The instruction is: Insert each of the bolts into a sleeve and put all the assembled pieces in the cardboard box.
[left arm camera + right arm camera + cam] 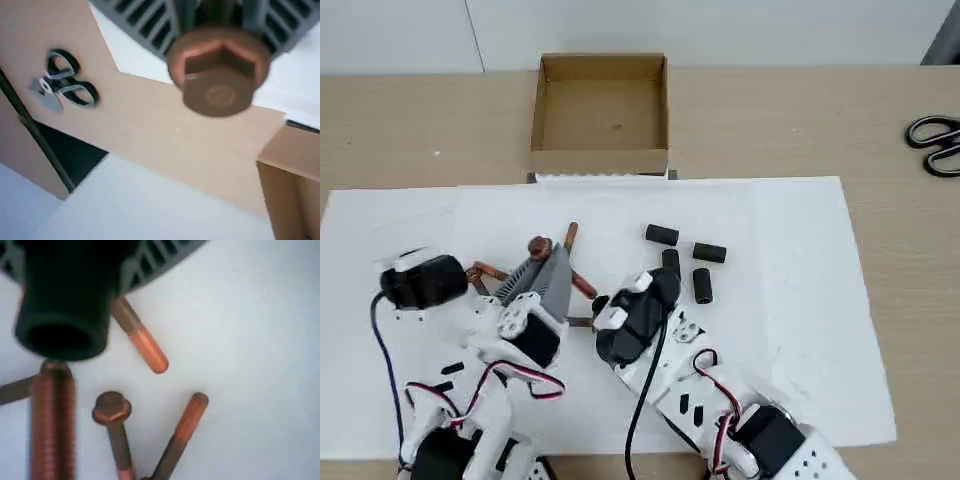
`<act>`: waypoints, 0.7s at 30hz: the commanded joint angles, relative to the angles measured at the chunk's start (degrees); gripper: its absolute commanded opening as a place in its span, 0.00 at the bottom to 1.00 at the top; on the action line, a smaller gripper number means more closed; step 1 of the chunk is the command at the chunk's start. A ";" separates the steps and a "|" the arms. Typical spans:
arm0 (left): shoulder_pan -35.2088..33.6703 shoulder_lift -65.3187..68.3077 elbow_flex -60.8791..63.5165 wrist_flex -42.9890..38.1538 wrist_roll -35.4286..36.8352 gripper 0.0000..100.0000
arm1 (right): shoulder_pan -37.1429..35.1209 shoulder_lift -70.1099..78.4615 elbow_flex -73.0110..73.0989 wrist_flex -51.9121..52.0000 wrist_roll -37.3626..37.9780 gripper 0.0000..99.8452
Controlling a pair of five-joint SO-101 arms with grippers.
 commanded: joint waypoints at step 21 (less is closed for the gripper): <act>8.44 -0.53 -0.48 7.21 -6.33 0.01 | -0.04 -1.27 -0.62 -0.13 6.15 0.00</act>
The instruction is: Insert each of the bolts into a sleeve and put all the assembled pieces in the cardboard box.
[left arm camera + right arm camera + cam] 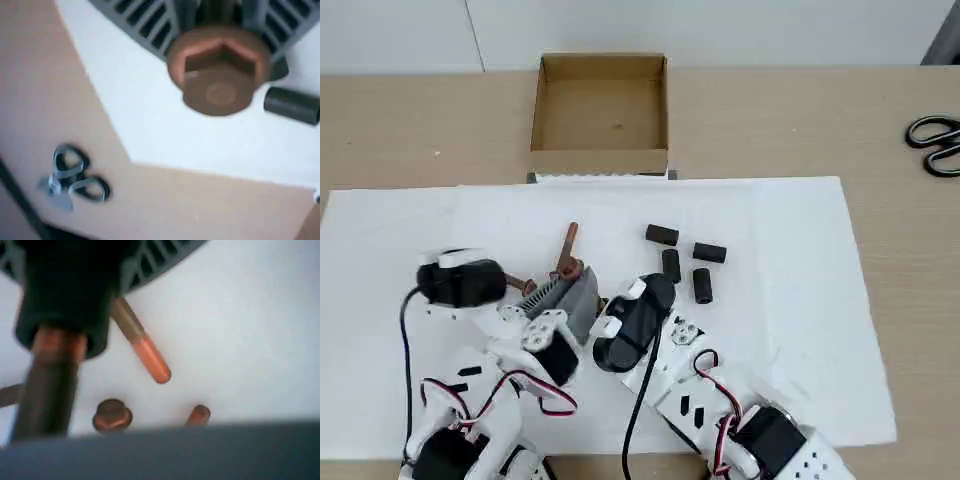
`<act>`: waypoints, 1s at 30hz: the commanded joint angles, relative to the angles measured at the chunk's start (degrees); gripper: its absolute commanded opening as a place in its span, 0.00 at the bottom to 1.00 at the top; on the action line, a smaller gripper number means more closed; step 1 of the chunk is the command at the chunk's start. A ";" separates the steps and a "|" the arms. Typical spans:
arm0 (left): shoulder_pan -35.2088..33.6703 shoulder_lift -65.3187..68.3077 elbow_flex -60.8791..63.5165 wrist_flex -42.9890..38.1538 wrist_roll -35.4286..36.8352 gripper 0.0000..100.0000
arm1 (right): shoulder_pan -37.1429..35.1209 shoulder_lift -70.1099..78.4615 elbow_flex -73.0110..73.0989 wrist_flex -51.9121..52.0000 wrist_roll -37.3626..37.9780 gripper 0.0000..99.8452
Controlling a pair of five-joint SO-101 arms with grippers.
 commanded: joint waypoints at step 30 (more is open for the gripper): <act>6.77 -0.18 0.84 8.26 -10.29 0.23 | 0.04 -1.01 -0.26 -7.52 6.15 0.00</act>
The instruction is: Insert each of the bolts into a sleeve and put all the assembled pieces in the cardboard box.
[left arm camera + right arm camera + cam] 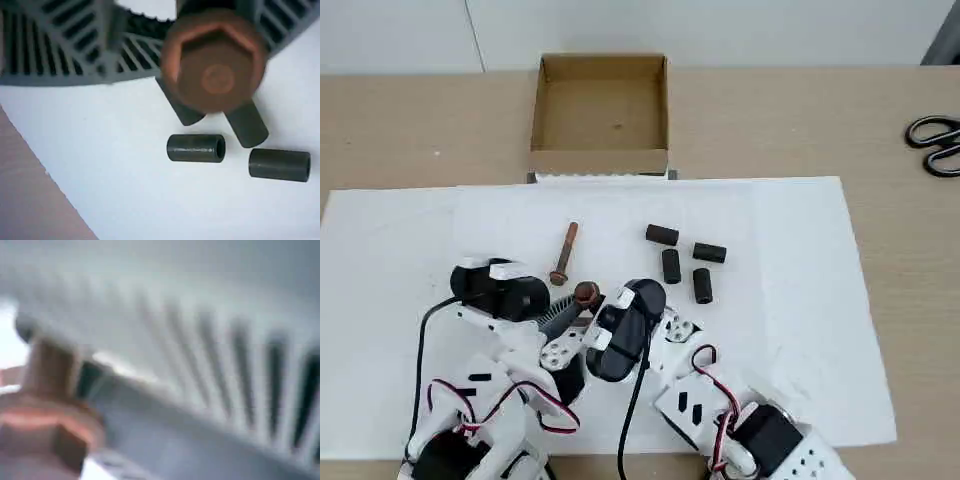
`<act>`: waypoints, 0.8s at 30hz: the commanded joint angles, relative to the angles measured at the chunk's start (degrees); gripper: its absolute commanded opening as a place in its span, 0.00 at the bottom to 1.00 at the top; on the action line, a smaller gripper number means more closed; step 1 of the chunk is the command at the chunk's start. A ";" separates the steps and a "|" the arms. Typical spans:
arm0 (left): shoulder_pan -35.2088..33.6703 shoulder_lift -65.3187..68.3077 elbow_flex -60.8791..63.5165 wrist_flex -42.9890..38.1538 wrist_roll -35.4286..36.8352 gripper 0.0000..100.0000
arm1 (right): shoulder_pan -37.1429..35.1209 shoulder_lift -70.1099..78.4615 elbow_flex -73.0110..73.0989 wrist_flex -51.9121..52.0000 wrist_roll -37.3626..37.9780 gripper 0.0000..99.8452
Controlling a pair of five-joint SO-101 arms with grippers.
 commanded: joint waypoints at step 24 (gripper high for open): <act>-10.37 0.35 -7.69 0.88 -7.65 0.22 | -0.13 -1.10 2.73 -3.12 0.35 0.00</act>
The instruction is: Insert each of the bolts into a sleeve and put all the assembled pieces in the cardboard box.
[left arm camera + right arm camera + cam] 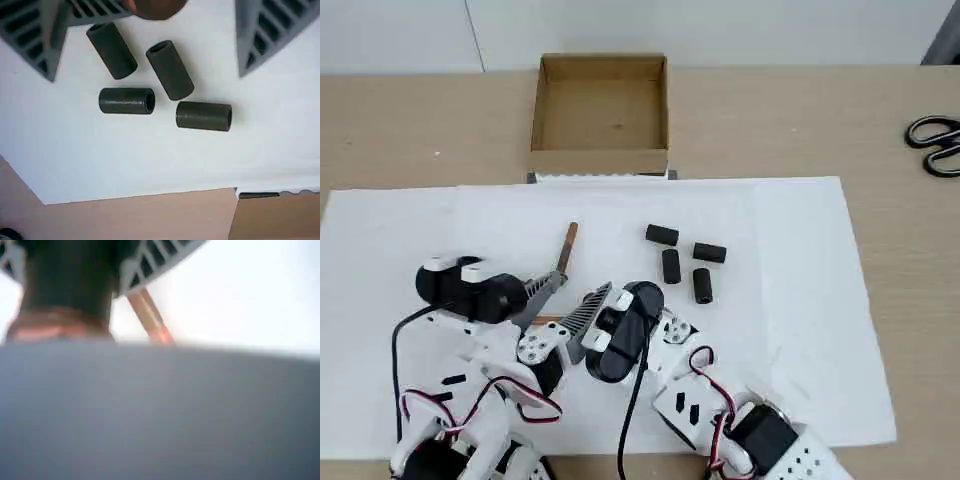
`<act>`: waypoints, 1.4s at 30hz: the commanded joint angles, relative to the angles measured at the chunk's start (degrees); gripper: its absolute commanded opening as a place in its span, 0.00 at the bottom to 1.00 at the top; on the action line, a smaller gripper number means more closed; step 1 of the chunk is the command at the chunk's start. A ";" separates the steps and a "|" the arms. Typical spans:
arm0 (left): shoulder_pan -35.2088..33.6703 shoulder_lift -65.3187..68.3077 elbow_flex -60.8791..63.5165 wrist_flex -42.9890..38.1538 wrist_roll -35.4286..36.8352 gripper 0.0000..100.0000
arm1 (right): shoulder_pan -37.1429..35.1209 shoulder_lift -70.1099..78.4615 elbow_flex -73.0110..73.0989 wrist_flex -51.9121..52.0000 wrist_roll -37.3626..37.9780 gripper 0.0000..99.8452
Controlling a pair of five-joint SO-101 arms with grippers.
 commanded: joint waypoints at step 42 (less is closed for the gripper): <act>-19.25 -0.26 27.12 -14.24 -34.55 0.01 | 27.47 79.25 -72.35 -6.29 -8.79 0.00</act>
